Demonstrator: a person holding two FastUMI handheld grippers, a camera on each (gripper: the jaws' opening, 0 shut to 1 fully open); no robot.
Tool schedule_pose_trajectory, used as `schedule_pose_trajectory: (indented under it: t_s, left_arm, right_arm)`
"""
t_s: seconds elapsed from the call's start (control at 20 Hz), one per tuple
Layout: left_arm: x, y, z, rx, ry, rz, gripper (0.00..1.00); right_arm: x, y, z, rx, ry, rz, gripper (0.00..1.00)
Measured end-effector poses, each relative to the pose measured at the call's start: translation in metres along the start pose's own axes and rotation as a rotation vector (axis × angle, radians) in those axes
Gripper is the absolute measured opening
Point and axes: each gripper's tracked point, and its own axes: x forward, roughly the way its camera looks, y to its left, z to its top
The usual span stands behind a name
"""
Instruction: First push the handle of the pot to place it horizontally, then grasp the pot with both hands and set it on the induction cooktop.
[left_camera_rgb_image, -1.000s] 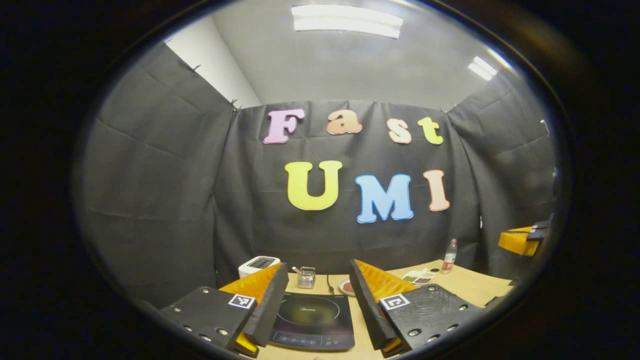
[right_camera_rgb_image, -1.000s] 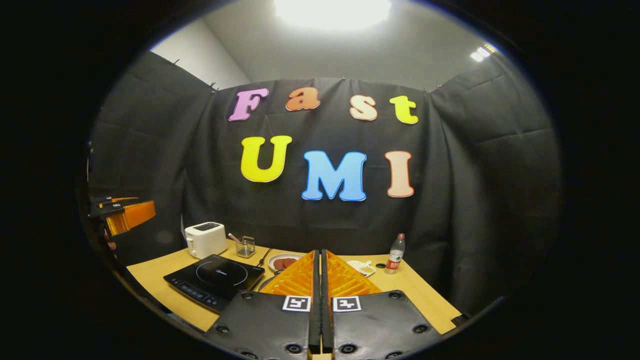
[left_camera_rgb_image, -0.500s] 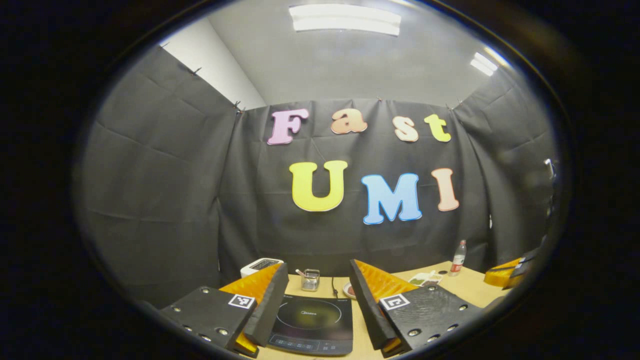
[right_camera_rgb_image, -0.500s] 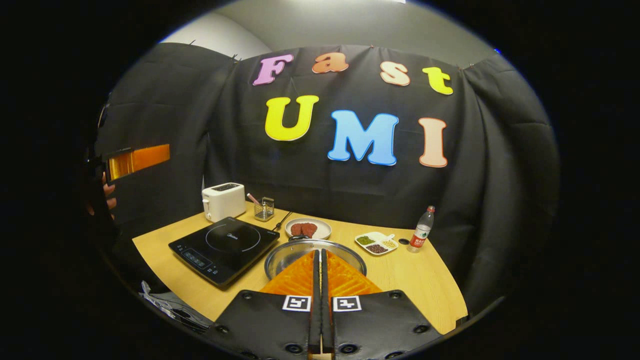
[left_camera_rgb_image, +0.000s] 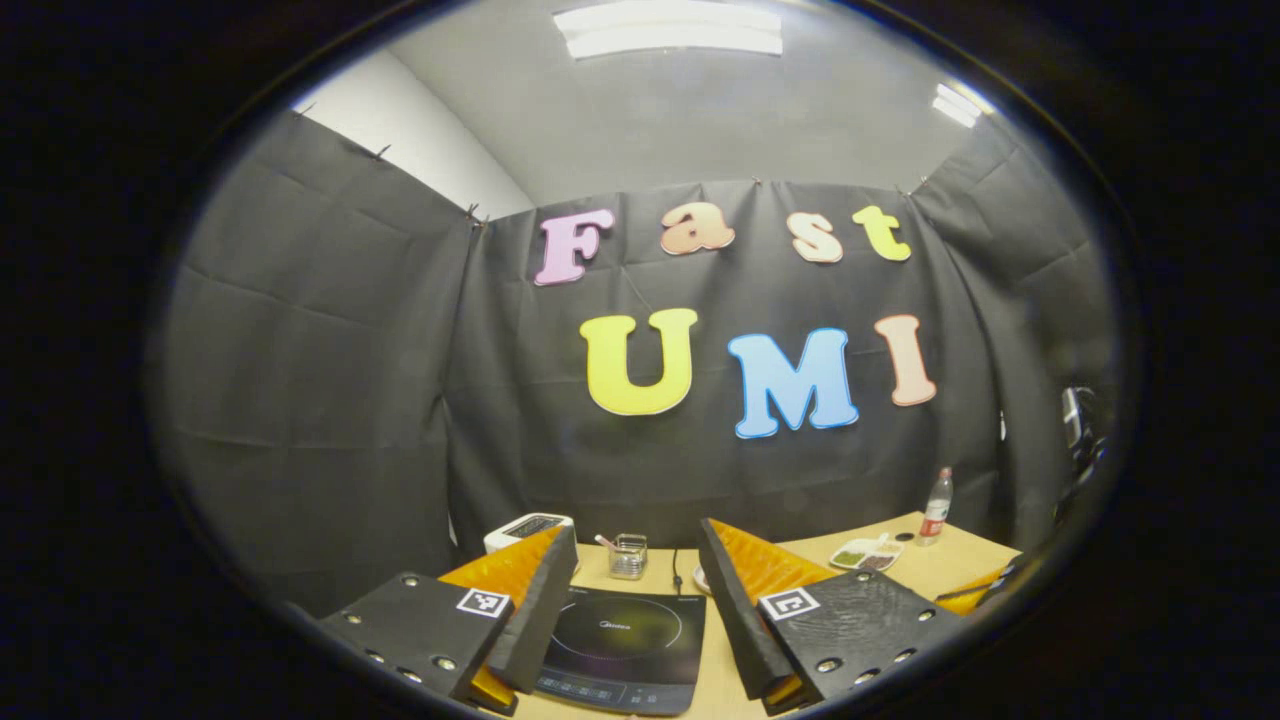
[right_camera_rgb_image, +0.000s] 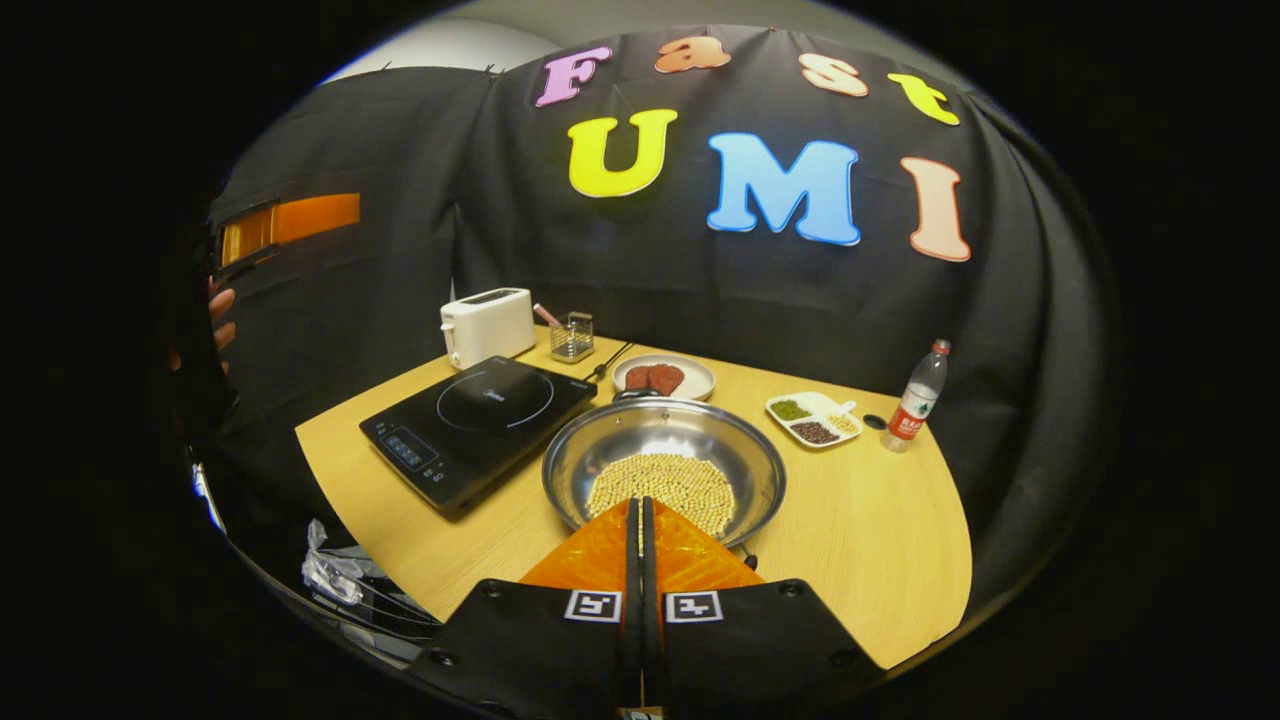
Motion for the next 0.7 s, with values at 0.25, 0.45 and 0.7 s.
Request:
schedule_pose_trajectory:
  t_s: [0.25, 0.45, 0.7]
  left_arm:
    - [-0.004, -0.001, -0.004, 0.021, 0.012, 0.04, 0.75]
    - [-0.007, -0.001, -0.009, 0.033, 0.029, 0.074, 0.75]
    - [-0.014, 0.004, -0.013, 0.044, 0.043, 0.113, 0.75]
  right_arm:
    - [0.02, 0.006, -0.039, 0.014, 0.125, 0.087, 0.02]
    - [0.033, 0.008, -0.064, -0.013, 0.215, 0.128, 0.02]
    - [0.05, 0.007, -0.09, -0.011, 0.318, 0.153, 0.02]
